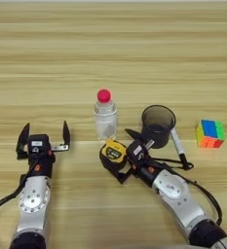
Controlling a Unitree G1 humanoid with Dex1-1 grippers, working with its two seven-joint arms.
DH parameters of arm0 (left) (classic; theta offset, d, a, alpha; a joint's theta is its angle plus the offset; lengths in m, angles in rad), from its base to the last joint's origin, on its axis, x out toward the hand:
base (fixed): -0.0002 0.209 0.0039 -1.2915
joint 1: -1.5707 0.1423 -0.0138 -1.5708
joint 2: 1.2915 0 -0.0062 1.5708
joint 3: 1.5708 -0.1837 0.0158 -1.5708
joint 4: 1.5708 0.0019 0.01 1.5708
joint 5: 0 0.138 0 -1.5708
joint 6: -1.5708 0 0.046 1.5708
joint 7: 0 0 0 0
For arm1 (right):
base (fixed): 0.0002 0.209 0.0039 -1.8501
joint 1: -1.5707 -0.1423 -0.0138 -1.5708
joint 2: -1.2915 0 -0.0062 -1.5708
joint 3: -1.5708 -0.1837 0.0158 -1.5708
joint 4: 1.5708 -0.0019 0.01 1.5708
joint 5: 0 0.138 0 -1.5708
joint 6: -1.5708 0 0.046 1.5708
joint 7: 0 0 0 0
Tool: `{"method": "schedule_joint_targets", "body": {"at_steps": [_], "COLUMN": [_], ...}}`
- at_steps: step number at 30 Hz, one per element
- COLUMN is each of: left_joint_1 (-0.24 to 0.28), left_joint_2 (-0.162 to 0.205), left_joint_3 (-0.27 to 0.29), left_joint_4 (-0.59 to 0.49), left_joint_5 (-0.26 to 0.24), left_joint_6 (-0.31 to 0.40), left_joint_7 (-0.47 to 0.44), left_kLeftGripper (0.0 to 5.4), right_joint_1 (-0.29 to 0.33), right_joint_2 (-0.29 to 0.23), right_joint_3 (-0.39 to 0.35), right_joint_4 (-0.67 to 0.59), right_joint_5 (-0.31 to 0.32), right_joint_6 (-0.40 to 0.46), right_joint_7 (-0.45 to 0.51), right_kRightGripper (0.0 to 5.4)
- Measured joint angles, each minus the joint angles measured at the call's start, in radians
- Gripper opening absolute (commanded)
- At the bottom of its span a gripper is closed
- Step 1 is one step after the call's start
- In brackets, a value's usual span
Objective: Move the objects on the table
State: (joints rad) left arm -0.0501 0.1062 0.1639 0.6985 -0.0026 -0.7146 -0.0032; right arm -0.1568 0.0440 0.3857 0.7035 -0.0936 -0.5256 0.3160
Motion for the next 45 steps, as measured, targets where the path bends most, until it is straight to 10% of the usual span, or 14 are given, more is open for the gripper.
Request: {"method": "schedule_joint_targets", "body": {"at_steps": [45], "left_joint_1": [0.0], "left_joint_2": [0.006], "left_joint_3": [-0.001], "left_joint_4": [0.005], "left_joint_5": [0.0], "left_joint_6": [0.0], "left_joint_7": [0.003], "left_kLeftGripper": [5.4], "right_joint_1": [-0.16], "right_joint_2": [0.038], "right_joint_3": [-0.069], "right_joint_4": [0.334], "right_joint_5": [0.026], "right_joint_6": [-0.077], "right_joint_7": [0.064], "right_kRightGripper": [4.88]}}
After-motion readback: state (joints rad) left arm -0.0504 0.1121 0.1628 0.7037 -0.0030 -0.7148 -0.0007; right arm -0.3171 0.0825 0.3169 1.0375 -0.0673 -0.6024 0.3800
